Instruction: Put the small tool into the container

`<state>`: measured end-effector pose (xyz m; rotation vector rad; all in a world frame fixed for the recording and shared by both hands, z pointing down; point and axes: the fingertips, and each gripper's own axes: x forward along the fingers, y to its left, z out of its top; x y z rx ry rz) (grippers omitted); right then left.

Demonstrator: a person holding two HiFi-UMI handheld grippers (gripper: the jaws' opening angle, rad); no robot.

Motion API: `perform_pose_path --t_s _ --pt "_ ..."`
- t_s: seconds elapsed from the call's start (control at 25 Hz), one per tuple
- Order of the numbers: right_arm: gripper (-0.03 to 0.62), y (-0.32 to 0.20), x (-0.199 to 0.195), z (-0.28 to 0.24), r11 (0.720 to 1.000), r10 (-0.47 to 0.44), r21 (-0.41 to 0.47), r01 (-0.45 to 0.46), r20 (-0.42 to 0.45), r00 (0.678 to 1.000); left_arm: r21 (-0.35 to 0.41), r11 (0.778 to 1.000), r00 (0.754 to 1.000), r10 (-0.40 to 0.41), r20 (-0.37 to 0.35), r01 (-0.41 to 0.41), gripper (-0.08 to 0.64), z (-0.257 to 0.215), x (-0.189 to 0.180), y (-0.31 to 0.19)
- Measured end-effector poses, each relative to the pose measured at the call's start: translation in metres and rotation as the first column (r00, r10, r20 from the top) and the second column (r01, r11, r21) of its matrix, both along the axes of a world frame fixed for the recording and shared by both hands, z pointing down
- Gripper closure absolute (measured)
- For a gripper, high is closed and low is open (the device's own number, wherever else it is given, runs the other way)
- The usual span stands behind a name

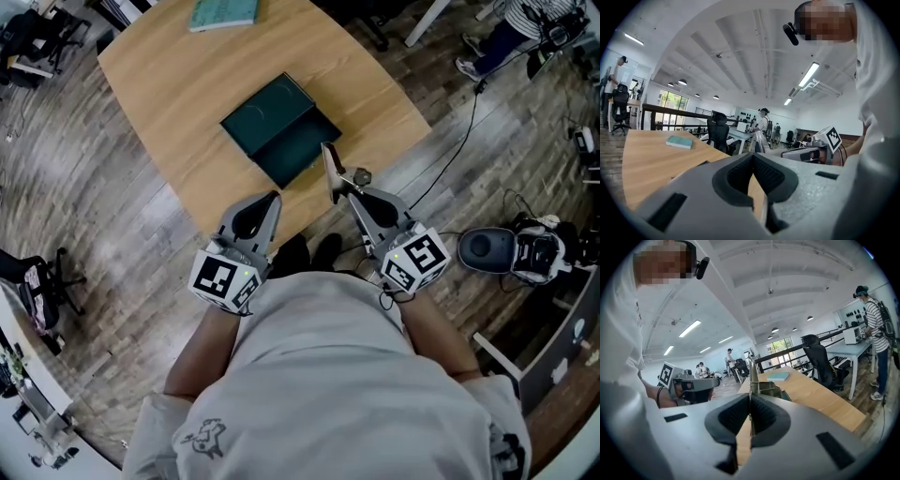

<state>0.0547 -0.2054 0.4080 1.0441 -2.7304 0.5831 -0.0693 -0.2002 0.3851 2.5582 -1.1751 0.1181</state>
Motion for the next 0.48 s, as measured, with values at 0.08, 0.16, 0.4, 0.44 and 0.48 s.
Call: perform_pose_path --t_s 0.08,0.16,0.4,0.44,0.48 --pt "0.583 -0.008 -0.005 0.010 0.999 0.013 -0.038 -0.013 0.004 1.000 -0.016 1.000 1.000 0.005 -0.004 -0.005 0.554 0.007 -0.004 -0.007" --pt "0.583 -0.018 -0.009 0.022 0.995 0.038 -0.091 -0.037 0.019 0.999 -0.030 1.000 1.000 0.008 -0.007 -0.008 0.554 0.014 -0.009 -0.014" --pt "0.583 -0.044 -0.020 0.051 0.974 0.096 -0.209 -0.085 0.042 0.995 -0.063 0.998 1.000 0.022 -0.006 -0.022 0.554 0.034 -0.022 -0.035" --pt "0.583 -0.048 -0.022 0.056 0.968 0.108 -0.232 -0.093 0.052 0.993 -0.068 0.997 1.000 0.022 -0.005 -0.022 0.554 0.038 -0.025 -0.038" --pt "0.583 -0.052 -0.024 0.061 0.961 0.121 -0.257 -0.101 0.065 0.991 -0.074 0.997 1.000 0.022 -0.004 -0.022 0.554 0.042 -0.027 -0.041"
